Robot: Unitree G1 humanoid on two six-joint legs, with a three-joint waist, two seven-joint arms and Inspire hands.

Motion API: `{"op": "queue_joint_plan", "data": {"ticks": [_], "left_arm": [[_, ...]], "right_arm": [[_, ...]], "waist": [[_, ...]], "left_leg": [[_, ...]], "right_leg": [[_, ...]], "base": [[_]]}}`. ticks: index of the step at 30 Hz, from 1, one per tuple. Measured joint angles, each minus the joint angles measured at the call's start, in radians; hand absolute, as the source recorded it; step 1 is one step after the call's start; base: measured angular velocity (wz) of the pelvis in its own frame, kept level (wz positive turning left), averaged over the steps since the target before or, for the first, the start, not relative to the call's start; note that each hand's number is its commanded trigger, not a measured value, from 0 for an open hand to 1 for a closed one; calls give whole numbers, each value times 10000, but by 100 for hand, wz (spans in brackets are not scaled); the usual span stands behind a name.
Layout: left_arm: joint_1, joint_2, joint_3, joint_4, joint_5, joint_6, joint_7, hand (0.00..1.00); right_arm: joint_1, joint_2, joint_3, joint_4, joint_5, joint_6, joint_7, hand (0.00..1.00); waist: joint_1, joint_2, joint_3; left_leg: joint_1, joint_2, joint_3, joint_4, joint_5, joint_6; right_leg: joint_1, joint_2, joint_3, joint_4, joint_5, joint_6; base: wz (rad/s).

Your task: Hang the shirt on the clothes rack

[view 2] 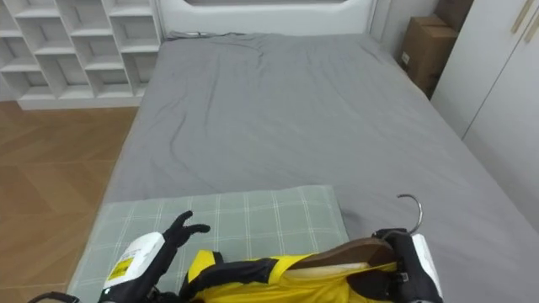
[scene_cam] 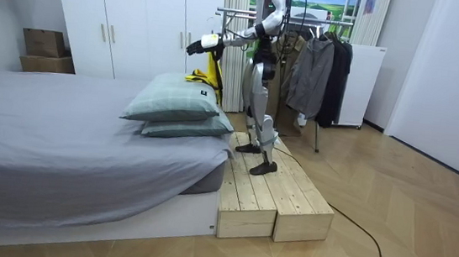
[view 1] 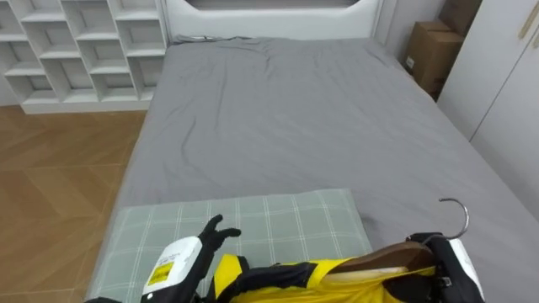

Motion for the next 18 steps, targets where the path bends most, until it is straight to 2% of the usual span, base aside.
{"op": "queue_joint_plan", "data": {"ticks": [4,9,12,18], "left_arm": [[1,1,228,74,-639,182,-312,0],[-1,-8,251,71,-641,202,-357,0],[-29,-63,323,41,-638,202,-464,0],[-33,-70,483,-471,-632,189,-504,0]], "right_arm": [[2,-85,-1,-2,7,2,297,100],[-1,-109,-1,-2,9,2,481,100],[-4,-113,-52,-3,6,2,479,100],[-5,-130,-287,-132,64,2,476,100]], "waist": [[-23,5,-3],[-32,57,-13],[-196,91,-13],[-281,138,-43]], "left_leg": [[34,0,55,1,0,0],[144,4,237,1,0,-1],[132,3,238,1,-2,-2],[83,4,342,26,1,2]], "right_leg": [[-2,2,60,10,1,-1],[2,21,231,31,1,-1],[-17,18,227,38,3,-4],[-175,20,322,143,18,-28]], "base": [[-3],[-12],[-1],[-5]]}}
